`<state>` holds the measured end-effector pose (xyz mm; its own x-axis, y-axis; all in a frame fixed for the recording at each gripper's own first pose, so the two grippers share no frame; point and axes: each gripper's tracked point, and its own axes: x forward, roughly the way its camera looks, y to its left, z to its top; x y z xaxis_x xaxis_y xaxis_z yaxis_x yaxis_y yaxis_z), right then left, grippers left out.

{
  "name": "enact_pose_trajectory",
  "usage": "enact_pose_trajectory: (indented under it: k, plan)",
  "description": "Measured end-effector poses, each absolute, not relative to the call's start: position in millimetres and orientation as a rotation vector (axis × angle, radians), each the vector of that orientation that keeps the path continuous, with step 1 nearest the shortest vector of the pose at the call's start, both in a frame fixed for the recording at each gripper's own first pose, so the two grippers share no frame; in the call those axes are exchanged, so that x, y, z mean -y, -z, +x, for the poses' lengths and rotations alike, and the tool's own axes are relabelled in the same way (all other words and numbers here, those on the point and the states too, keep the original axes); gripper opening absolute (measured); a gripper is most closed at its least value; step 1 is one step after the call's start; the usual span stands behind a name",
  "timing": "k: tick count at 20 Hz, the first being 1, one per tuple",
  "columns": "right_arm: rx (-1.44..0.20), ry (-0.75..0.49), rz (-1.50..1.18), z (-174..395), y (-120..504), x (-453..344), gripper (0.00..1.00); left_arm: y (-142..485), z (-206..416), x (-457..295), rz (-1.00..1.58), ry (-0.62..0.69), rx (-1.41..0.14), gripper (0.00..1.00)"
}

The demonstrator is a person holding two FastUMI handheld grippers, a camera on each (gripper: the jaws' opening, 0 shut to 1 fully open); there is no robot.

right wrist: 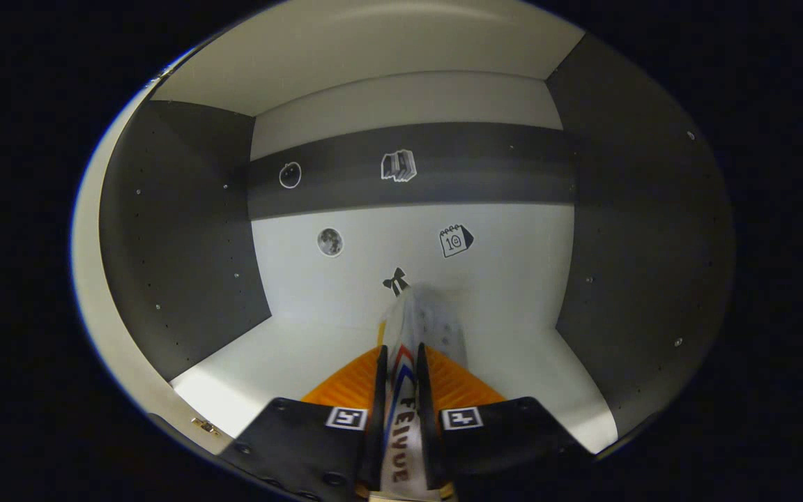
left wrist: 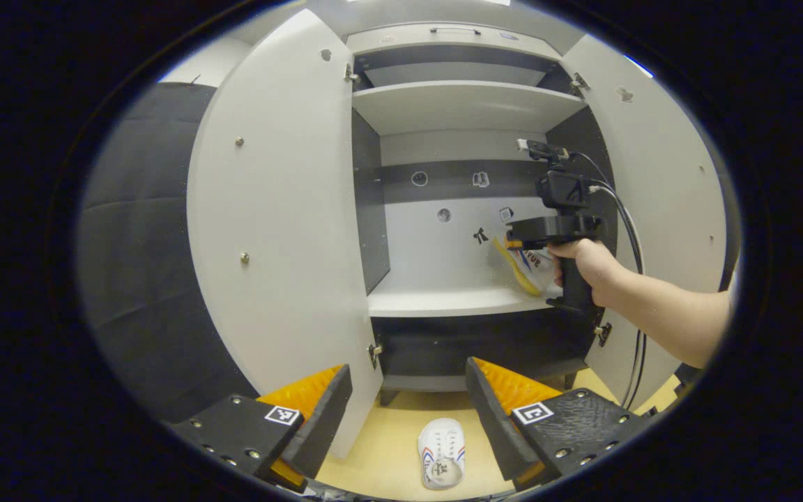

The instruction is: Grab one shoe with the right hand and put it into the shoe cabinet, grab the other shoe with the left hand and put it into the shoe cabinet; then close the right door with the right hand and the left door with the left hand.

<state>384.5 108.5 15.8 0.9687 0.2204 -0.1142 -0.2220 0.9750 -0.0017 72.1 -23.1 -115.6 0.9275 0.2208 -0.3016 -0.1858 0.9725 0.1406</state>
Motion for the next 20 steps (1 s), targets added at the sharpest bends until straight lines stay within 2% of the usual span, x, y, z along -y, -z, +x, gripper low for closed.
enact_pose_trajectory:
  k: [1, 2, 4, 5, 11, 12, 13, 15, 16, 20]
  plan:
    - [-0.084, -0.217, -0.017, 383.8, -21.4, -104.8, 0.3, 119.3, 68.7, 25.5, 0.107, -0.213, -0.331, 1.0]
    - [-0.058, -0.22, -0.018, 379.4, -29.8, -102.4, 0.35, 122.9, 67.1, 27.1, 0.101, -0.217, -0.339, 0.94]
    - [-0.035, -0.23, -0.012, 365.1, -38.0, -98.8, 0.78, 130.7, 64.1, 31.4, 0.085, -0.218, -0.354, 0.97]
    - [-0.029, -0.228, -0.002, 356.8, -37.9, -95.9, 0.99, 136.4, 62.5, 33.1, 0.074, -0.213, -0.366, 0.94]
    - [-0.04, -0.203, 0.004, 295.8, -12.2, -74.6, 0.98, 171.0, 65.9, 24.3, 0.097, -0.156, -0.408, 0.94]
    - [-0.052, -0.203, -0.011, 283.6, -3.5, -71.7, 0.94, 179.0, 67.4, 22.7, 0.102, -0.139, -0.42, 0.94]
    - [-0.069, -0.194, -0.033, 272.2, 5.2, -67.3, 0.98, 189.1, 67.2, 23.4, 0.101, -0.114, -0.435, 0.94]
    - [-0.108, -0.171, -0.047, 245.9, 24.7, -59.2, 1.0, 208.2, 67.6, 24.7, 0.092, -0.061, -0.47, 0.94]
    - [-0.128, -0.179, -0.04, 230.3, 34.3, -59.8, 0.94, 219.6, 68.7, 24.2, 0.084, -0.037, -0.493, 0.94]
    - [-0.213, -0.175, -0.06, 176.7, 72.9, -57.9, 0.94, 279.8, 65.4, 21.1, 0.071, 0.022, -0.615, 0.94]
